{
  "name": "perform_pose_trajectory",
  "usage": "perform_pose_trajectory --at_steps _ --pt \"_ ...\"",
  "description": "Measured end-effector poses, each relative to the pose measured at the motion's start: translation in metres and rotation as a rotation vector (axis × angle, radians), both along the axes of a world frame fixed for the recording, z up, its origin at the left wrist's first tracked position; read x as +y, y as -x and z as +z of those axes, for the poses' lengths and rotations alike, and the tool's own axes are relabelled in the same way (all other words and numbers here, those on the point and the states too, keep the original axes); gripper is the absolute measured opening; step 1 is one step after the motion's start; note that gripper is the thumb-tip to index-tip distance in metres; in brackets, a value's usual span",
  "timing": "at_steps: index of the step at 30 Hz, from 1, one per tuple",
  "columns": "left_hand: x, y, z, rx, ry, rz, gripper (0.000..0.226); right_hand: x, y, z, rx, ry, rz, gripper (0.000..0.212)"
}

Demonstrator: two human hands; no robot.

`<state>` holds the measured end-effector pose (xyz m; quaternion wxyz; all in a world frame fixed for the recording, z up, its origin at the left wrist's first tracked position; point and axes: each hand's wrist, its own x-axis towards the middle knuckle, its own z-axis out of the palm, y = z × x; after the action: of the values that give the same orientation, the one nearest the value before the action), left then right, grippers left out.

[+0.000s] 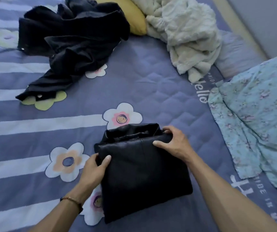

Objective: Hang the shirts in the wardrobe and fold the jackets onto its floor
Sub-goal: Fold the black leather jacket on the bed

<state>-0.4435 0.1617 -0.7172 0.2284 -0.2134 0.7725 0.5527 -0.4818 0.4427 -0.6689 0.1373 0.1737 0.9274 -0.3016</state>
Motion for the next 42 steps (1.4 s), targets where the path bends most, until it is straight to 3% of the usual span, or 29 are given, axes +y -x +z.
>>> perform_pose_trajectory --at_steps 4,8,12,13,15,17,19,21,23,25,28,30,32,37,40,42 --pt "0.021 -0.005 -0.006 0.051 0.131 0.122 0.026 0.027 0.001 -0.019 -0.042 0.413 -0.334 0.090" --pt "0.031 -0.007 -0.014 0.068 0.250 0.232 0.029 0.039 -0.022 -0.034 -0.130 0.664 -0.347 0.069" --pt "0.039 0.008 -0.005 0.049 0.272 0.307 0.034 0.038 -0.026 -0.034 -0.042 0.480 -0.260 0.022" --pt "0.039 0.016 0.000 0.079 0.267 0.333 0.035 0.038 -0.019 -0.032 -0.020 0.433 -0.264 0.019" --pt "0.036 0.039 0.001 0.140 0.280 0.392 0.040 0.037 0.002 -0.036 0.002 0.350 -0.282 0.034" --pt "0.032 0.054 -0.006 0.083 0.345 0.378 0.043 0.029 0.022 -0.045 -0.042 0.257 -0.256 0.048" --pt "0.033 0.057 -0.016 0.015 0.559 0.286 0.044 0.021 0.031 -0.061 -0.104 0.154 -0.222 0.061" --pt "0.040 0.049 -0.015 0.271 0.773 0.116 0.043 0.019 0.033 -0.073 -0.178 0.022 -0.227 0.075" --pt "0.047 0.037 -0.018 0.596 0.911 -0.311 0.051 0.020 0.034 -0.071 -0.150 -0.113 -0.215 0.071" --pt "0.051 0.030 -0.029 0.581 0.971 -0.633 0.057 0.017 0.032 -0.059 0.058 -0.240 -0.165 0.064" --pt "0.051 0.028 -0.041 0.425 1.011 -0.648 0.065 0.001 0.011 -0.043 0.420 -0.394 0.191 0.059" --pt "0.050 0.026 -0.046 0.442 1.028 -0.650 0.066 0.000 -0.014 -0.048 0.388 -0.416 0.535 0.064" --pt "0.050 0.022 -0.052 0.458 1.017 -0.640 0.067 0.012 -0.026 -0.066 0.253 -0.421 0.698 0.071" --pt "0.057 0.032 -0.062 0.352 1.000 -0.665 0.076 0.021 -0.007 -0.103 0.112 -0.362 0.702 0.074" --pt "0.051 0.033 -0.050 0.376 0.910 -0.653 0.077 0.027 -0.005 -0.091 0.130 -0.284 0.695 0.076" --pt "0.042 0.023 -0.040 0.419 0.798 -0.555 0.076 0.036 -0.011 -0.081 0.173 -0.149 0.580 0.079"
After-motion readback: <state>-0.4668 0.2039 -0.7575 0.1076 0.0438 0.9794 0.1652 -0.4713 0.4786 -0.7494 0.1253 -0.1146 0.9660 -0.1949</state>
